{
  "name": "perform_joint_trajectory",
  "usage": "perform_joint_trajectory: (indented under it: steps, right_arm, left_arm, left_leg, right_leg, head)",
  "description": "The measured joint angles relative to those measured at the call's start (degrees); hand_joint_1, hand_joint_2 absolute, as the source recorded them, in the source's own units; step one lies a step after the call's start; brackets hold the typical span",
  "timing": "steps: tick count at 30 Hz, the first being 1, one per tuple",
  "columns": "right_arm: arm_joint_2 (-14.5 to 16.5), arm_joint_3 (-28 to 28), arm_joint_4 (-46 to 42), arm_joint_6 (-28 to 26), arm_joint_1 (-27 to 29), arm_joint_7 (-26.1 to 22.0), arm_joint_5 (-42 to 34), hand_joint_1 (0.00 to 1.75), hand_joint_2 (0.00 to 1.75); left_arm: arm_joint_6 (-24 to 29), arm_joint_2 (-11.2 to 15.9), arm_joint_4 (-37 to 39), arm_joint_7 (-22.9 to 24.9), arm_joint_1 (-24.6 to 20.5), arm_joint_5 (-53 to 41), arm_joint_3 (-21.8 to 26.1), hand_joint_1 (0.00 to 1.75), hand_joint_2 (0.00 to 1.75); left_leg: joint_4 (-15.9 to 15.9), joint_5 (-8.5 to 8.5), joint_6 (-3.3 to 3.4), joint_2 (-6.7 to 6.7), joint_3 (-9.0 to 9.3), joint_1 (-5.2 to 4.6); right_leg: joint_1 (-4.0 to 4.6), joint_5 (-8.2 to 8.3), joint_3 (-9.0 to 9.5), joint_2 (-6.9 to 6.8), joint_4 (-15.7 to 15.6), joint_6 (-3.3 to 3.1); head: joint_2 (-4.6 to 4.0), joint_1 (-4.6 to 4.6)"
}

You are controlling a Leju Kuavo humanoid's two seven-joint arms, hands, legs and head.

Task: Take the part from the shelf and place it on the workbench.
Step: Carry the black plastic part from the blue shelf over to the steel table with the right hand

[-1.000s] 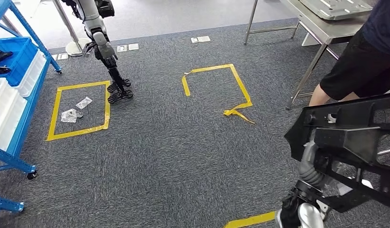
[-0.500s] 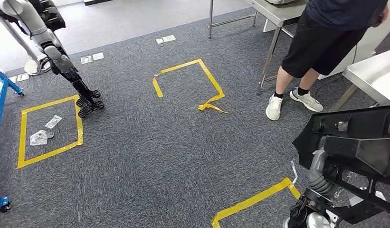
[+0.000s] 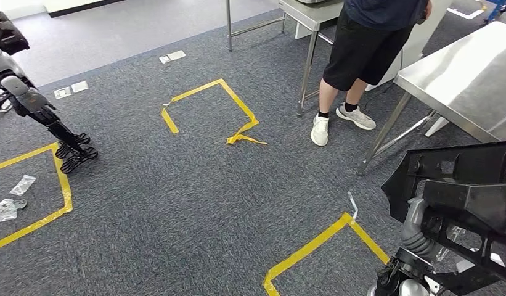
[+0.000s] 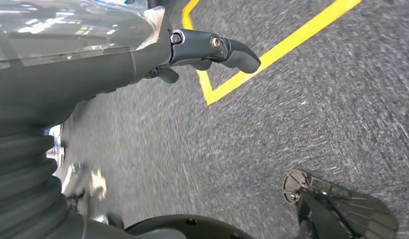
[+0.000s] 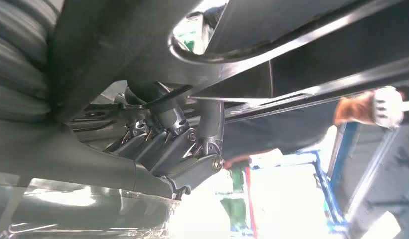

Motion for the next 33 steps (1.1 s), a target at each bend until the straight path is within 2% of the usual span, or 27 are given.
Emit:
perform_joint_trajectory:
  steps: [1,2,3,4,5,6,7,8,9,10,12,13,14,16,17,18,19,20,21,23,24,25,27,28,30,31,33]
  right_arm:
    - [-0.03,-0.01,-0.02,0.03,-0.07,-0.02,-0.05,1.75,1.75]
    - [-0.06,-0.01,-0.01,0.08,-0.11,-0.02,-0.12,1.75,1.75]
    - [-0.09,-0.02,0.02,0.14,-0.11,-0.02,-0.2,1.75,1.75]
    - [-0.15,-0.03,0.06,0.19,-0.13,-0.04,-0.31,1.75,1.75]
    - [-0.23,-0.05,0.11,0.22,-0.2,-0.09,-0.45,1.75,1.75]
    - [-0.32,-0.07,0.18,0.25,-0.33,-0.16,-0.6,1.75,1.75]
    - [-0.39,-0.08,0.27,0.26,-0.54,-0.27,-0.75,1.75,1.75]
    - [-0.43,-0.08,0.37,0.27,-0.75,-0.38,-0.89,1.75,1.75]
    - [-0.43,-0.09,0.47,0.27,-0.93,-0.5,-1.01,1.75,1.75]
    - [-0.44,-0.11,0.58,0.28,-1.07,-0.63,-1.11,1.75,1.75]
    - [-0.5,-0.16,0.74,0.28,-1.13,-0.84,-1.24,1.75,1.75]
    - [-0.52,-0.19,0.78,0.27,-1.18,-0.92,-1.26,1.75,1.75]
    - [-0.54,-0.21,0.8,0.27,-1.26,-0.97,-1.28,1.75,1.75]
    - [-0.49,-0.23,0.81,0.27,-1.49,-1.03,-1.31,1.75,1.75]
    - [-0.47,-0.23,0.85,0.27,-1.56,-1.04,-1.32,1.75,1.75]
    - [-0.44,-0.23,0.89,0.27,-1.56,-1.04,-1.37,1.75,1.75]
    - [-0.43,-0.23,0.92,0.26,-1.52,-1.05,-1.45,1.75,1.75]
    - [-0.43,-0.24,0.95,0.25,-1.47,-1.07,-1.55,1.75,1.75]
    - [-0.43,-0.25,0.95,0.24,-1.44,-1.1,-1.66,1.75,1.75]
    - [-0.43,-0.25,0.93,0.21,-1.47,-1.19,-1.76,1.75,1.75]
    - [-0.43,-0.25,0.93,0.21,-1.5,-1.24,-1.78,1.75,1.75]
    - [-0.43,-0.25,0.93,0.2,-1.51,-1.3,-1.78,1.75,1.75]
    - [-0.44,-0.25,0.92,0.11,-1.26,-1.37,-1.78,1.75,1.75]
    - [-0.45,-0.25,0.91,0.07,-1.04,-1.4,-1.78,1.75,1.75]
    - [-0.51,-0.22,0.89,0.01,-0.83,-1.45,-1.76,1.75,1.75]
    - [-0.53,-0.21,0.89,0.0,-0.82,-1.47,-1.75,1.75,1.75]
    - [-0.53,-0.2,0.89,-0.02,-0.68,-1.47,-1.71,1.75,1.75]
  left_arm:
    - [-0.12,-0.02,0.01,-0.09,0.06,0.04,0.0,0.0,1.75]
    - [-0.24,-0.02,0.02,-0.21,0.13,0.11,0.01,0.0,1.75]
    - [-0.34,-0.02,0.02,-0.33,0.19,0.2,0.01,0.0,1.75]
    - [-0.41,-0.01,0.02,-0.43,0.22,0.27,0.01,0.0,1.75]
    - [-0.42,-0.01,0.02,-0.5,0.23,0.32,0.01,0.0,1.75]
    - [-0.42,0.0,0.02,-0.53,0.23,0.35,0.01,0.0,1.75]
    - [-0.42,0.05,0.0,-0.53,0.22,0.36,0.01,0.0,1.75]
    - [-0.42,0.11,-0.01,-0.53,0.21,0.33,0.01,0.0,1.75]
    - [-0.42,0.18,-0.02,-0.53,0.2,0.3,0.0,0.0,1.75]
    - [-0.42,0.25,-0.03,-0.53,0.19,0.26,-0.01,0.0,1.75]
    - [-0.4,0.3,-0.04,-0.53,0.14,0.17,-0.02,0.0,1.75]
    - [-0.42,0.34,-0.05,-0.54,0.1,0.14,-0.02,0.0,1.75]
    - [-0.43,0.37,-0.05,-0.55,0.06,0.11,-0.03,0.0,1.75]
    - [-0.55,0.4,-0.02,-0.57,0.02,0.01,-0.04,0.0,1.75]
    - [-0.62,0.4,0.0,-0.57,0.05,-0.05,-0.06,0.0,1.75]
    - [-0.7,0.41,0.01,-0.57,0.08,-0.13,-0.1,0.0,1.75]
    - [-0.77,0.41,0.02,-0.57,0.12,-0.18,-0.18,0.0,1.75]
    - [-0.84,0.41,0.02,-0.57,0.15,-0.24,-0.27,0.0,1.75]
    - [-0.88,0.42,0.02,-0.57,0.17,-0.28,-0.38,0.0,1.75]
    - [-0.97,0.42,0.02,-0.57,0.17,-0.32,-0.55,0.0,1.75]
    - [-1.03,0.42,0.02,-0.58,0.15,-0.34,-0.63,0.0,1.75]
    - [-1.08,0.43,0.02,-0.58,0.14,-0.37,-0.71,0.0,1.75]
    - [-1.12,0.43,0.02,-0.55,0.11,-0.4,-0.85,0.0,1.75]
    - [-1.12,0.42,0.03,-0.53,0.08,-0.4,-0.9,0.0,1.75]
    - [-1.13,0.39,0.04,-0.5,0.05,-0.39,-0.94,0.0,1.75]
    - [-1.14,0.39,0.04,-0.46,0.07,-0.39,-0.95,0.0,1.75]
    - [-1.16,0.39,0.04,-0.27,0.18,-0.39,-0.96,0.0,1.75]
  left_leg:
    - [-0.05,0.04,0.14,0.83,-0.1,-0.11]
    - [-0.04,0.04,0.2,1.72,-0.19,-0.18]
    - [-0.03,0.03,0.21,2.54,-0.26,-0.22]
    - [-0.02,0.01,0.19,3.33,-0.31,-0.24]
    - [0.0,-0.03,0.13,4.05,-0.31,-0.22]
    - [0.08,-0.11,-0.01,4.68,-0.27,-0.22]
    - [0.23,-0.28,-0.25,5.26,-0.22,-0.38]
    - [0.41,-0.5,-0.54,5.72,-0.19,-0.56]
    - [0.57,-0.7,-0.82,6.12,-0.13,-0.77]
    - [0.65,-0.83,-1.05,6.54,-0.07,-0.94]
    - [0.73,-1.03,-1.49,7.11,0.04,-0.76]
    - [1.26,-1.55,-1.81,6.48,-0.19,-0.56]
    - [2.7,-2.65,-2.14,5.31,-0.81,-0.34]
    - [9.02,-6.26,-2.63,2.36,-3.66,-0.05]
    - [13.01,-7.99,-2.73,1.57,-5.53,0.02]
    - [16.1,-8.95,-2.78,1.18,-7.06,0.08]
    - [17.44,-8.85,-2.76,1.0,-7.83,0.13]
    - [16.52,-7.63,-2.7,0.86,-7.51,0.21]
    - [13.51,-5.56,-2.61,0.43,-6.14,0.35]
    - [5.85,-1.96,-2.46,-2.0,-2.59,0.74]
    - [3.18,-1.16,-2.42,-3.11,-1.38,0.81]
    - [1.89,-1.08,-2.34,-3.78,-0.88,0.74]
    - [1.26,-1.06,-1.79,-2.96,-0.7,0.41]
    - [0.92,-0.81,-1.35,-2.26,-0.52,0.34]
    - [0.27,-0.27,-0.53,-0.73,-0.23,0.38]
    - [0.2,-0.18,-0.35,0.05,-0.25,0.26]
    - [0.22,-0.17,-0.17,1.74,-0.4,0.06]
  right_leg:
    - [0.13,-1.75,-1.76,-1.34,3.85,-0.23]
    - [0.11,-3.18,-3.34,-1.98,7.53,-0.27]
    - [0.05,-3.98,-4.27,-2.29,9.92,-0.11]
    - [-0.04,-4.0,-4.12,-2.53,10.31,0.27]
    - [-0.16,-3.22,-2.69,-2.88,8.26,0.84]
    - [-0.3,-2.0,-0.23,-3.72,4.29,1.45]
    - [-0.34,-0.97,2.31,-5.18,-0.01,1.83]
    - [-0.31,-0.16,4.36,-6.33,-3.42,1.89]
    - [-0.24,0.21,5.56,-7.1,-5.41,1.67]
    - [-0.11,0.24,5.85,-7.23,-5.98,1.25]
    - [-0.23,0.54,5.78,-5.89,-6.04,0.49]
    - [-0.4,0.67,5.71,-5.3,-6.09,0.17]
    - [-0.6,0.8,5.69,-4.7,-6.15,-0.23]
    - [-0.68,0.95,5.57,-3.55,-6.19,-0.88]
    - [-0.59,1.0,5.5,-2.91,-6.19,-1.11]
    - [-0.51,1.02,5.45,-2.21,-6.18,-1.18]
    - [-0.46,1.02,5.45,-1.47,-6.17,-1.18]
    - [-0.43,1.03,5.52,-0.74,-6.16,-1.17]
    - [-0.45,1.04,5.64,0.01,-6.15,-1.14]
    - [-0.35,1.1,5.71,1.37,-6.07,-0.93]
    - [-0.34,1.23,5.53,2.0,-6.04,-0.65]
    - [-0.35,1.4,5.23,2.58,-6.03,-0.28]
    - [-0.53,1.83,4.55,3.73,-6.2,0.63]
    - [-0.57,1.76,4.15,3.37,-5.96,0.88]
    - [-0.23,0.1,2.3,0.81,-2.7,0.74]
    - [-0.13,-1.41,0.81,-0.79,0.55,0.44]
    - [-0.04,-4.23,-2.59,-2.09,8.09,0.22]
  head:
    - [0.0,0.11]
    - [0.0,0.19]
    - [0.0,0.17]
    - [0.0,0.18]
    - [0.0,0.18]
    - [0.0,0.19]
    - [0.0,0.2]
    - [0.0,0.17]
    - [0.0,0.09]
    - [0.0,0.0]
    - [0.0,-0.13]
    - [0.0,-0.17]
    - [0.0,-0.25]
    - [0.0,-0.41]
    - [0.0,-0.44]
    - [0.0,-0.44]
    - [0.0,-0.47]
    - [0.0,-0.47]
    - [0.0,-0.48]
    - [0.0,-0.44]
    - [0.0,-0.44]
    - [0.0,-0.43]
    - [0.0,-0.43]
    - [0.0,-0.42]
    - [0.0,-0.13]
    - [0.0,-0.03]
    - [0.0,0.11]
